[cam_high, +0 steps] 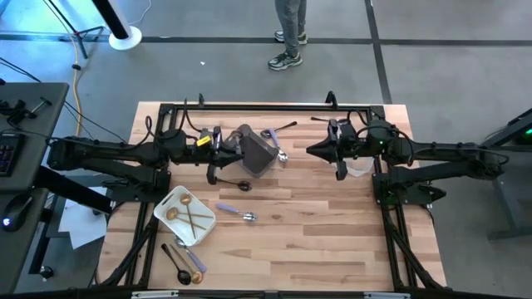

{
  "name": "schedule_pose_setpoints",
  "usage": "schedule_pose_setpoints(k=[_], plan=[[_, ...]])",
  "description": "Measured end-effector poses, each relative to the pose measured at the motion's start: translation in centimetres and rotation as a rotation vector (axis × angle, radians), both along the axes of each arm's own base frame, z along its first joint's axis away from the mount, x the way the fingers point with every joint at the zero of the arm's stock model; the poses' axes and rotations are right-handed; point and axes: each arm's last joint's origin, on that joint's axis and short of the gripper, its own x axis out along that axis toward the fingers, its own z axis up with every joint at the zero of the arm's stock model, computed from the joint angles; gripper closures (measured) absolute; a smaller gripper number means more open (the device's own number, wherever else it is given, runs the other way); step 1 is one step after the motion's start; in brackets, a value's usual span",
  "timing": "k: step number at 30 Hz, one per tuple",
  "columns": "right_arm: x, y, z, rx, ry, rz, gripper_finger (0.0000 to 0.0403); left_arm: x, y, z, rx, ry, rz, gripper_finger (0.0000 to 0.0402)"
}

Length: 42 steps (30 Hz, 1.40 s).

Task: Sort silverware by color (type)
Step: Put the top right purple spoon into the black bin

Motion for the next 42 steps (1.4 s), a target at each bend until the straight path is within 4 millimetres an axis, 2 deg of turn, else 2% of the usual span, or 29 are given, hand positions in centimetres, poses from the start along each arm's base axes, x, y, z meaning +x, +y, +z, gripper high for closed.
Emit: schedule_pose_setpoints(k=[26, 31, 35, 42], plan=[[0.0, 0.0, 0.0, 0.004, 0.001, 0.001, 0.0403, 0.0, 0.0, 0.0, 0.001, 0.001, 0.003, 0.0382], [0.0, 0.0, 0.0, 0.004, 0.001, 0.001, 0.0403, 0.0, 0.5, 0.0, -0.074, 0.01, 0.035, 0.0383], [0.0, 0.0, 0.0, 0.004, 0.001, 0.001, 0.0403, 0.2, 1.7, 1.5, -0.038, 0.09, 0.087, 0.0383], [0.0, 0.0, 0.0, 0.004, -0.001, 0.001, 0.0403, 1.6, 5.3, 3.0, 0.071, 0.467, 0.098, 0.0383]])
